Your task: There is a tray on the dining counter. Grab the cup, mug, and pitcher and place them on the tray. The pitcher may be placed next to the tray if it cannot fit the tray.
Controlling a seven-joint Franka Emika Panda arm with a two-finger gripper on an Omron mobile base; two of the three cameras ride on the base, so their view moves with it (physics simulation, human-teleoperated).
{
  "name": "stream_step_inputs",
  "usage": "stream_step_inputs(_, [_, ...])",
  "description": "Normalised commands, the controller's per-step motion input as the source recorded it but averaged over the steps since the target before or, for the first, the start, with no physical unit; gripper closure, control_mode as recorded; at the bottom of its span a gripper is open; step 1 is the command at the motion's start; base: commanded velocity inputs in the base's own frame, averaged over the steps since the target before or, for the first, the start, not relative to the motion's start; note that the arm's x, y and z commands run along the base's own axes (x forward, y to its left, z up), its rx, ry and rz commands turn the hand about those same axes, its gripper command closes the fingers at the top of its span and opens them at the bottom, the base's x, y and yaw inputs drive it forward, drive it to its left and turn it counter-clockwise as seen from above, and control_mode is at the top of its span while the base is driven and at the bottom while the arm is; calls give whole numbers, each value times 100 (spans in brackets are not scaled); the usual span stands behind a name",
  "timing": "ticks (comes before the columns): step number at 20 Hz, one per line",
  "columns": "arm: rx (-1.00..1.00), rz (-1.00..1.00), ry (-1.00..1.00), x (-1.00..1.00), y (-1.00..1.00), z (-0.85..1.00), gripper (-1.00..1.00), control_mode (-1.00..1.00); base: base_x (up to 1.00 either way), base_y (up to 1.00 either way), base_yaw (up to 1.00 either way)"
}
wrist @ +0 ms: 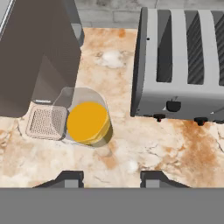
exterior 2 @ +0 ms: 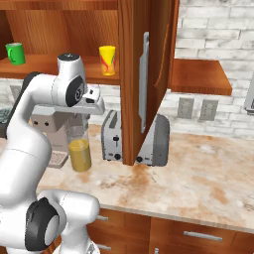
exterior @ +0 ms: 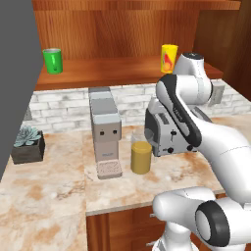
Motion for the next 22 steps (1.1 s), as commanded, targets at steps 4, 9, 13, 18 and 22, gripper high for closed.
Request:
stream_step_inputs(4, [0, 0, 0, 0, 0, 6, -100, -100, 0, 0, 0])
stream_step_inputs(9, [0, 0, 0, -2, 0, 15, -100, -100, 0, 0, 0])
stream_step_inputs(13, [0, -1, 0, -7, 0, 25, -100, -100, 0, 0, 0])
stream_step_inputs(18, [0, -1, 0, -16, 0, 35, -100, -100, 0, 0, 0])
stream_step_inputs(22, [0, -1, 0, -20, 0, 33, -100, -100, 0, 0, 0])
